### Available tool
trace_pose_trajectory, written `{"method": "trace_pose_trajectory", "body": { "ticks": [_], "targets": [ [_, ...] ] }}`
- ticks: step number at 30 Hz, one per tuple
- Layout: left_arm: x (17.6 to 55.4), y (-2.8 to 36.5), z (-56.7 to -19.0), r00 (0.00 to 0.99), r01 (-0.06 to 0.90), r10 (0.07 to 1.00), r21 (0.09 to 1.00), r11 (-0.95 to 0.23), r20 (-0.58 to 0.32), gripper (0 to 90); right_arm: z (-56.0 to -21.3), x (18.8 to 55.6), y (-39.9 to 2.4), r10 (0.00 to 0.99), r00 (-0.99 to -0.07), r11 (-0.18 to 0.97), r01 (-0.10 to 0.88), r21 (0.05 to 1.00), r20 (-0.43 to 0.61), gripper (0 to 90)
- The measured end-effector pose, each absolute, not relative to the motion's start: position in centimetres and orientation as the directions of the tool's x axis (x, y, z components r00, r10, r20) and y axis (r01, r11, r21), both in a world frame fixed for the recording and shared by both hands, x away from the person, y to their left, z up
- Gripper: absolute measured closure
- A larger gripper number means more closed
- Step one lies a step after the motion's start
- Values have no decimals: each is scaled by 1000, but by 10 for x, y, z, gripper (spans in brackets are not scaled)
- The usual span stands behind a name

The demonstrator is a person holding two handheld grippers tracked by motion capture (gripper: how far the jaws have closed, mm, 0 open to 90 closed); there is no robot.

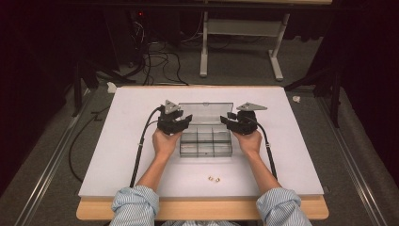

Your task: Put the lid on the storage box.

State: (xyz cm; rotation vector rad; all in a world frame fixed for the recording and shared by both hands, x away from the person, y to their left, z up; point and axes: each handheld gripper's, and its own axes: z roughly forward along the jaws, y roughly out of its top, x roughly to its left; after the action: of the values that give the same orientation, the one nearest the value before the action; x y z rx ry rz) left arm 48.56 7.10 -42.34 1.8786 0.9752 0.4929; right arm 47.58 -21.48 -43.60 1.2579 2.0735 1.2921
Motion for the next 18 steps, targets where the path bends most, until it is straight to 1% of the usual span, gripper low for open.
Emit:
{"method": "trace_pose_trajectory", "body": {
  "ticks": [18],
  "targets": [
    [492,71,-430,594,450,800,857,-250,-79,558,-442,480,-215,850,-508,162,507,846,141,607]
  ]
}}
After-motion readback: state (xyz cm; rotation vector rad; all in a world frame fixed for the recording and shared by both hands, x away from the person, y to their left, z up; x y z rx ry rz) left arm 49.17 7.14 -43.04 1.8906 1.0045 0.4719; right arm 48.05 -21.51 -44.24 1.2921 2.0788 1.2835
